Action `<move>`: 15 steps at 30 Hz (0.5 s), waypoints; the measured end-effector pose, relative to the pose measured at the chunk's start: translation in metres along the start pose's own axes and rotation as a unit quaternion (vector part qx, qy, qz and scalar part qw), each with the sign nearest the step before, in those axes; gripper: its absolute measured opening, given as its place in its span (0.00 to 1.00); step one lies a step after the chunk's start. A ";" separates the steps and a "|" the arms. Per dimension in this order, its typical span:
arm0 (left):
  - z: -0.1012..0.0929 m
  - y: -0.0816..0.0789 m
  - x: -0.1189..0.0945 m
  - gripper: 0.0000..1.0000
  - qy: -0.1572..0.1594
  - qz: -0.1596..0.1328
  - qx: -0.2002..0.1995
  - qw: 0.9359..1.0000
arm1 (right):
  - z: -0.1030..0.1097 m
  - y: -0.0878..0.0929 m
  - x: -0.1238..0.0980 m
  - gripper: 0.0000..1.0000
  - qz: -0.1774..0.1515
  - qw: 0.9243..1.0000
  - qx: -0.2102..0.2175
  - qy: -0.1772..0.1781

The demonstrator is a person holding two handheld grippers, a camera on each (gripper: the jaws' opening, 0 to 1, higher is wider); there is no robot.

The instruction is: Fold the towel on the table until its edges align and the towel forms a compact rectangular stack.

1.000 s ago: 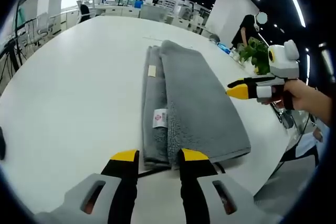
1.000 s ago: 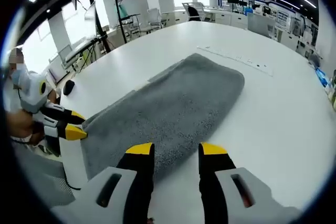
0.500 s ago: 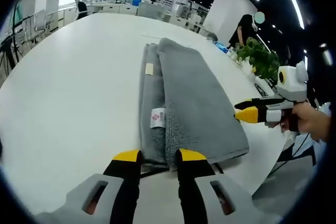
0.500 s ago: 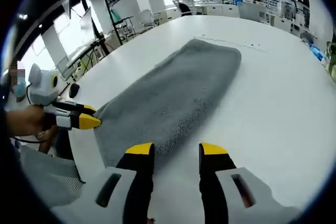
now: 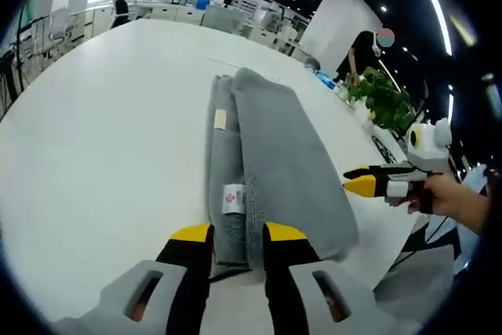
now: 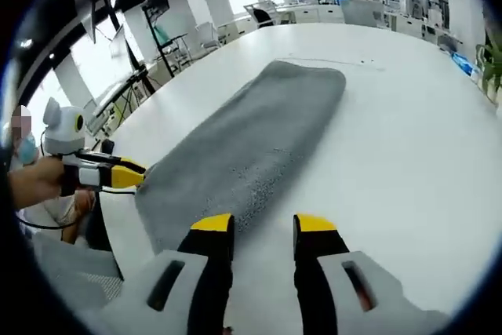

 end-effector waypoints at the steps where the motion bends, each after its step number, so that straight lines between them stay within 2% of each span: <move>1: 0.003 -0.005 0.008 0.27 0.002 0.002 -0.007 1.000 | -0.002 -0.002 0.001 0.27 0.000 1.000 0.002 0.002; 6: -0.001 -0.022 0.027 0.29 0.010 0.008 0.003 1.000 | -0.010 -0.011 0.008 0.26 -0.003 1.000 0.009 0.009; 8: 0.005 -0.035 0.038 0.29 0.010 0.004 0.005 1.000 | -0.013 -0.015 0.009 0.25 -0.006 1.000 0.012 0.010; 13: 0.000 -0.050 0.052 0.29 0.011 -0.004 0.008 1.000 | -0.020 -0.028 0.016 0.24 -0.012 1.000 0.013 0.014; 15: 0.002 -0.056 0.058 0.28 0.009 -0.006 0.009 1.000 | -0.020 -0.026 0.014 0.23 -0.012 1.000 0.014 0.016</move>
Point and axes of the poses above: the point that each gripper's makers call its tool centre point, and the gripper's own axes: x roughly forward along the fingers, z roughly to its left, y roughly out of its underside, the point moved 3 cm from there along -x, roughly backward along the fingers, and after that the axes turned 10 degrees about -y, right-handed, at the moved point
